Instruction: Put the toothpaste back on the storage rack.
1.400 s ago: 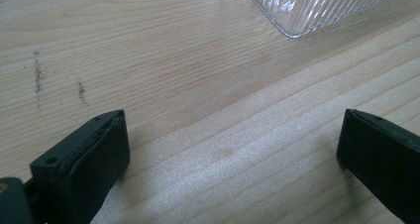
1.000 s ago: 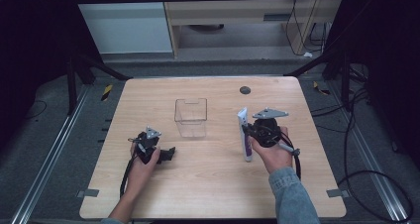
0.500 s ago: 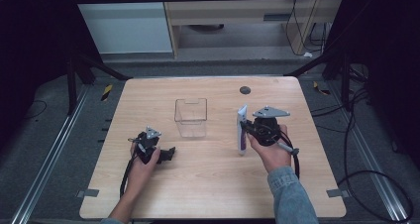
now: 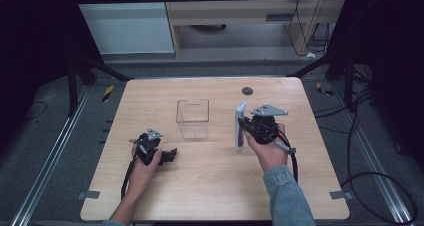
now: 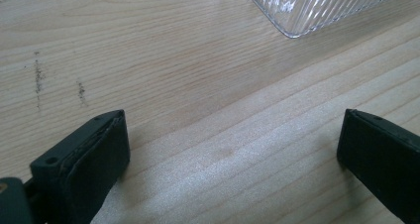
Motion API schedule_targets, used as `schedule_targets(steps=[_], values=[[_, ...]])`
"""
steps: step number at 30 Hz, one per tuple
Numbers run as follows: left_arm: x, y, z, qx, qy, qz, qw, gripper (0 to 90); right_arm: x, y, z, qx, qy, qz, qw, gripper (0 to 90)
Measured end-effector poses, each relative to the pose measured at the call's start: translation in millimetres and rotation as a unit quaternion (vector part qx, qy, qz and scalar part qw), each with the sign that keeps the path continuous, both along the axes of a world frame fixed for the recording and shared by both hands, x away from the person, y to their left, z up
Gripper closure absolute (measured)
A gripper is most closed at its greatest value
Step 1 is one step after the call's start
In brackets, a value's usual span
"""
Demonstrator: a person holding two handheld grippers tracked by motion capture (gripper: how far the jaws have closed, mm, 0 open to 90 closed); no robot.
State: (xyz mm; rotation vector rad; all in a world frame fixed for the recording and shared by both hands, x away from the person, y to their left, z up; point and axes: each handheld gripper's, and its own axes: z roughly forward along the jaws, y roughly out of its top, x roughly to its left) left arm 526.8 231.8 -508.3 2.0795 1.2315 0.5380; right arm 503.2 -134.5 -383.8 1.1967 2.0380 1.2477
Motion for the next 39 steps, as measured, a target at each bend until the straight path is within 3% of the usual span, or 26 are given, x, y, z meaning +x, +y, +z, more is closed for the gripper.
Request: schedule_targets(steps=[24, 39], values=[[0.0, 0.1, 0.0, 0.000, 0.000, 0.000, 1.0000, 0.0, 15.0, 31.1, 19.6, 0.017, -0.029, -0.001, 0.9995, 80.8], [-0.1, -0.2, -0.1, -0.001, 0.000, 0.001, 1.0000, 0.0, 22.5, 51.7, 46.8, 0.037, -0.039, 0.011, 0.9985, 80.8]])
